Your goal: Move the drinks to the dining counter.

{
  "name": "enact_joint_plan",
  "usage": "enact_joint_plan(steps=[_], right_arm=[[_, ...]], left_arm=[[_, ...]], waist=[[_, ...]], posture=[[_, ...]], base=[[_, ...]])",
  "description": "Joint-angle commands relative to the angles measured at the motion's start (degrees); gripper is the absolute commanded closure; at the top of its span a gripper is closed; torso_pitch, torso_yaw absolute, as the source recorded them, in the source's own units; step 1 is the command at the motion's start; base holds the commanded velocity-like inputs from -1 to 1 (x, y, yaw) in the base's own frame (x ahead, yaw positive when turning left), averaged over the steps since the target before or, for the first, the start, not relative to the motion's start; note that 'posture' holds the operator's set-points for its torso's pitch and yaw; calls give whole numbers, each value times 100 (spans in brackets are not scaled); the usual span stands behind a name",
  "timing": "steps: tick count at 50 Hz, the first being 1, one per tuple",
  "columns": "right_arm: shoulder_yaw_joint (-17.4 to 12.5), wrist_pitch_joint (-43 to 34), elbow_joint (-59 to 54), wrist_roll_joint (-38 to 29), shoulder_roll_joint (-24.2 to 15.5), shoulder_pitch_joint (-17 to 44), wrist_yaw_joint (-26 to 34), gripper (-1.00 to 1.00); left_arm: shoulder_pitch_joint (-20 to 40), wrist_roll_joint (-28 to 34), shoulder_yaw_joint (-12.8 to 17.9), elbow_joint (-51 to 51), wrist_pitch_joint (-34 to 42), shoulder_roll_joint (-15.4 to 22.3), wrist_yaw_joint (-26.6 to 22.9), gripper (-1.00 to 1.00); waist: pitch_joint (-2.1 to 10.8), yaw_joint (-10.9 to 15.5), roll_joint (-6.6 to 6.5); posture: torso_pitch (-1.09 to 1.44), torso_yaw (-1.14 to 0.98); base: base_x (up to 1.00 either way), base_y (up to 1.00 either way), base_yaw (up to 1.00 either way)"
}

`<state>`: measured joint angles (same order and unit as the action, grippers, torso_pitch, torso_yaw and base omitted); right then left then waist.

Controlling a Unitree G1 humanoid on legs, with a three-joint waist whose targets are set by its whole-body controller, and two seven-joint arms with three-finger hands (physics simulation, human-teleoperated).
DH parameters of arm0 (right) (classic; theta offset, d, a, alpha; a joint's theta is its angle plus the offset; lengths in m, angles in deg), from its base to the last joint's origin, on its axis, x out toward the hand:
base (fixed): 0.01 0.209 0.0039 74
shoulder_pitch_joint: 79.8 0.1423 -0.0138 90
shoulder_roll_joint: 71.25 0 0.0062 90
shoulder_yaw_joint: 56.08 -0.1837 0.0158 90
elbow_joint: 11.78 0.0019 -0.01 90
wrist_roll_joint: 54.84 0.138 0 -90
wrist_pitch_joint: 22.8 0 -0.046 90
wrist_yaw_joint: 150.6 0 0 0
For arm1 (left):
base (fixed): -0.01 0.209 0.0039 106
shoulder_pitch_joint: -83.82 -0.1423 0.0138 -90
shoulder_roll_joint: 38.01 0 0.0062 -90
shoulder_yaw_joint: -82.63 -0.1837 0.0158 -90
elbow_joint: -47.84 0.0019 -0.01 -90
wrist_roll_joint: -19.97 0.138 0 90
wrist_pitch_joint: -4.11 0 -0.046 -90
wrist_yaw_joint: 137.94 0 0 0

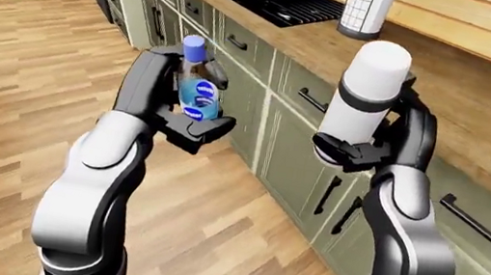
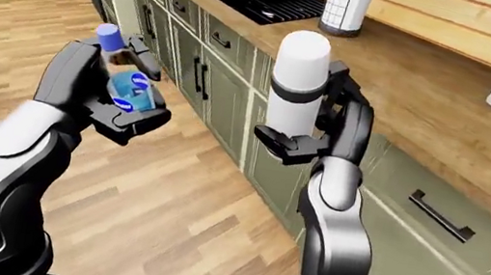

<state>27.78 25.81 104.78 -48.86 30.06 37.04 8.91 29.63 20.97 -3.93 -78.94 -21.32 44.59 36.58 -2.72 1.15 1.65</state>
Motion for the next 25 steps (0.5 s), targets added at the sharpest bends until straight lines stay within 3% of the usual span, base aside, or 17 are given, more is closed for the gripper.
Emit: enact_joint_plan(steps=[1, 4, 5, 6, 7, 8, 12, 16, 19, 21, 22, 23, 24, 25], right_arm=[[89, 214, 233, 15, -1, 165, 76, 100], [106, 223, 219, -17, -4, 150, 119, 100], [117, 213, 224, -34, -2, 147, 129, 100], [116, 219, 214, -40, 3, 144, 139, 100], [116, 220, 215, -44, 8, 142, 144, 100], [120, 261, 181, -57, 14, 129, 156, 100], [127, 260, 186, -84, 27, 112, 176, 100], [129, 298, 164, -105, 37, 68, 215, 100], [122, 321, 140, -115, 40, 64, 234, 100], [128, 307, 156, -124, 41, 54, 245, 100], [122, 315, 149, -124, 41, 52, 251, 100], [125, 298, 163, -128, 41, 53, 252, 100], [126, 311, 151, -131, 43, 50, 256, 100], [132, 325, 143, -135, 49, 43, 260, 100]], left_arm=[[154, 68, 127, -220, -286, 60, 79, 100], [143, 60, 133, -203, -310, 55, 70, 100], [133, 46, 142, -218, -305, 49, 66, 100], [121, 45, 143, -232, -300, 51, 68, 100], [117, 41, 147, -232, -302, 50, 69, 100], [103, 36, 147, -244, -303, 50, 69, 100], [75, 28, 147, -266, -308, 57, 71, 100], [44, 31, 127, -243, -361, 42, 81, 100], [25, 40, 113, -219, -401, 32, 81, 100], [11, 46, 108, -217, -416, 32, 76, 100], [10, 46, 113, -222, -411, 31, 75, 100], [12, 47, 118, -236, -395, 32, 73, 100], [12, 47, 116, -248, -386, 32, 71, 100], [0, 49, 112, -233, -413, 31, 69, 100]], waist=[[103, 31, 15], [117, -12, -283], [143, -16, -425], [233, 2, -647], [192, 49, -565], [162, 33, -573], [209, 186, -319], [90, 102, -112], [90, 54, 82], [179, 47, 369], [384, 27, 568], [130, -35, 276], [103, 25, 346], [156, 34, 324]], posture=[[0, 0], [0, 0], [0, 0], [0, 0], [0, 0], [0, 0], [0, 0], [0, 0], [0, 0], [0, 0], [0, 0], [0, 0], [0, 0], [0, 0]], base=[[0, 0, 100], [0, 0, 100], [0, 0, 100], [0, 0, 100], [0, 0, 100], [0, 0, 100], [0, 0, 100], [0, 0, 100], [0, 0, 100], [0, 0, 100], [0, 0, 100], [0, 0, 100], [0, 0, 100], [0, 0, 100]])
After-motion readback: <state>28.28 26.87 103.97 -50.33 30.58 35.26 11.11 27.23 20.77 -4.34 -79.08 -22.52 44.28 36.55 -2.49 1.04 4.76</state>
